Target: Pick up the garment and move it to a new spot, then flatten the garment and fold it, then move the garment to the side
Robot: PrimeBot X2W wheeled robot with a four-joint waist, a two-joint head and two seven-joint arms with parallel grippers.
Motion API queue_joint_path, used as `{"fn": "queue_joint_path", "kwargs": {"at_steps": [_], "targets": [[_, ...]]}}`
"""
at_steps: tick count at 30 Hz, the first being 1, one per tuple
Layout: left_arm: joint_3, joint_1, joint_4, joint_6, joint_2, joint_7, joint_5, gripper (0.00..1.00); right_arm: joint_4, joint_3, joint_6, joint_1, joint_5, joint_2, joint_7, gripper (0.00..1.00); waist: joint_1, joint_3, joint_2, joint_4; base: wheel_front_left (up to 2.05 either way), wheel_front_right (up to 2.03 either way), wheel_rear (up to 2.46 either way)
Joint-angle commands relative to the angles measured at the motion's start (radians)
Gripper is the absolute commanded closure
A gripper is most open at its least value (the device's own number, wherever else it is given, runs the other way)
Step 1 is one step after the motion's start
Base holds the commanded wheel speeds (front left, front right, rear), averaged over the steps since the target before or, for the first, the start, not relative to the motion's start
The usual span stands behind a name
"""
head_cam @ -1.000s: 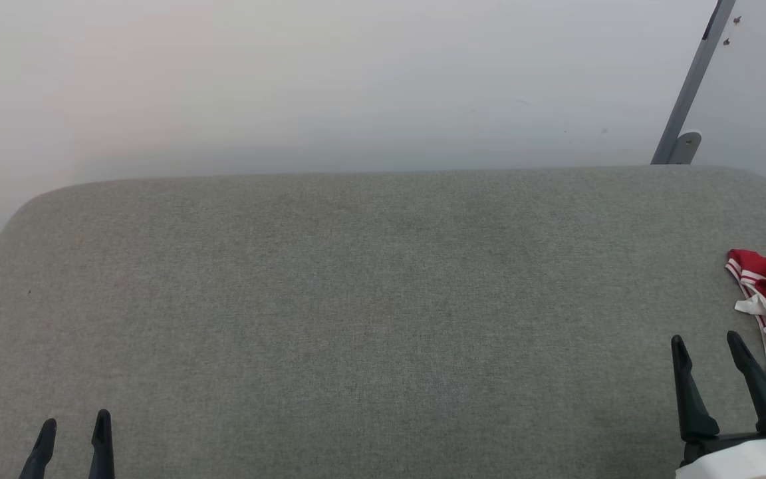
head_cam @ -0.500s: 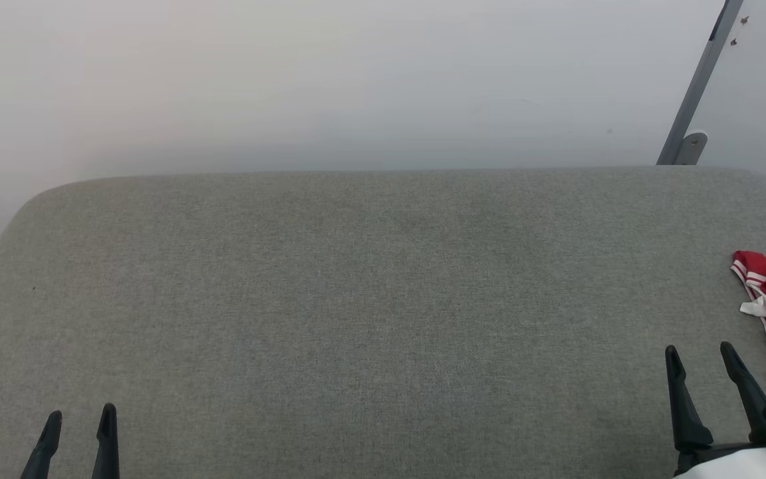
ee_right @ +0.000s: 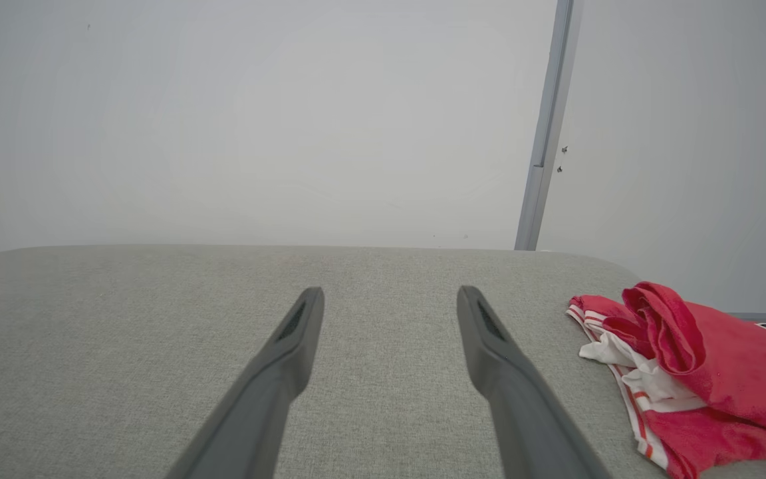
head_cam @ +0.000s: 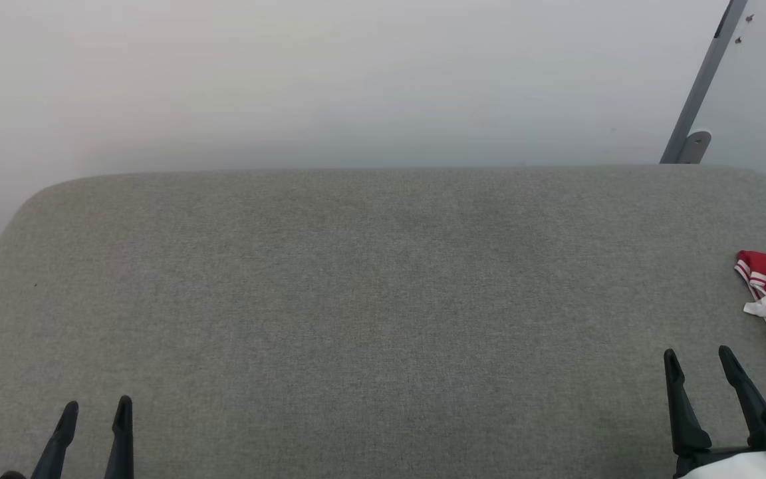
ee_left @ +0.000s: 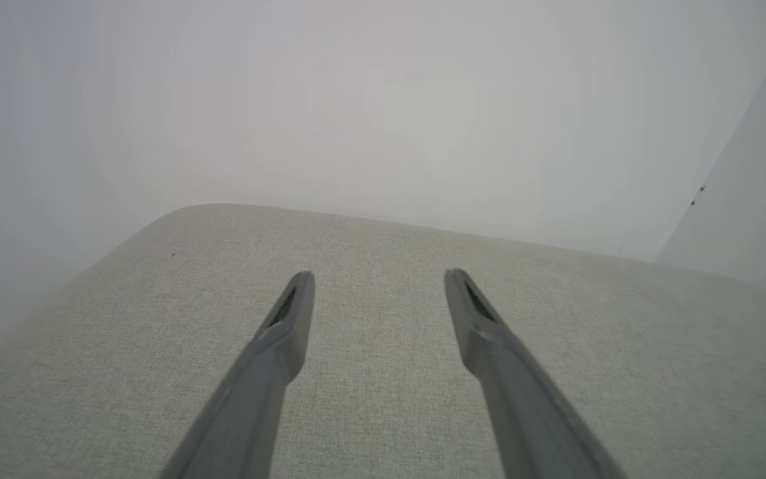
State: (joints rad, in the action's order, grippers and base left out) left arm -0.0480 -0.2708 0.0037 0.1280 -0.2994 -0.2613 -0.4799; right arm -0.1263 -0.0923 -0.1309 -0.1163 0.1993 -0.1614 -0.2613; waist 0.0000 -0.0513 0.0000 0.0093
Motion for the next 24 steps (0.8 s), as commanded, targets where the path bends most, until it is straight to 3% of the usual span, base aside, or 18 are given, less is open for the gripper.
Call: {"fn": "queue_joint_path", "kwargs": {"at_steps": [1, 4, 5, 11, 24], "targets": [[0.005, 0.016, 0.001, 0.004, -0.006, -0.005, -0.005, 0.00, 0.005, 0.000, 0.000, -0.014, -0.003, 0.004, -0.005, 0.00, 0.0000, -0.001, 0.0000, 0.003, 0.00, 0.00, 0.00], [0.018, 0.024, 0.005, 0.004, -0.010, -0.005, -0.007, 0.00, 0.002, -0.002, 0.000, -0.014, -0.004, 0.006, -0.005, 0.00, 0.0000, -0.002, 0.0000, 0.008, 0.00, 0.00, 0.00], [0.025, 0.026, 0.004, 0.004, -0.012, -0.005, -0.010, 1.00, 0.001, -0.002, 0.000, -0.016, -0.005, 0.008, -0.005, 1.00, 0.0000, -0.003, 0.0000, 0.010, 0.00, 0.00, 0.00], [0.037, 0.004, 0.044, 0.000, 0.023, 0.003, -0.006, 1.00, -0.042, 0.000, 0.000, -0.024, 0.002, 0.017, 0.003, 1.00, 0.0000, -0.002, 0.0000, 0.009, 0.00, 0.00, 0.00], [0.025, 0.070, 0.079, 0.000, 0.058, 0.063, -0.207, 1.00, -0.055, -0.005, 0.000, 0.022, 0.246, 0.033, 0.070, 1.00, 0.0000, 0.004, 0.0000, 0.007, 0.00, 0.00, 0.00]]}}
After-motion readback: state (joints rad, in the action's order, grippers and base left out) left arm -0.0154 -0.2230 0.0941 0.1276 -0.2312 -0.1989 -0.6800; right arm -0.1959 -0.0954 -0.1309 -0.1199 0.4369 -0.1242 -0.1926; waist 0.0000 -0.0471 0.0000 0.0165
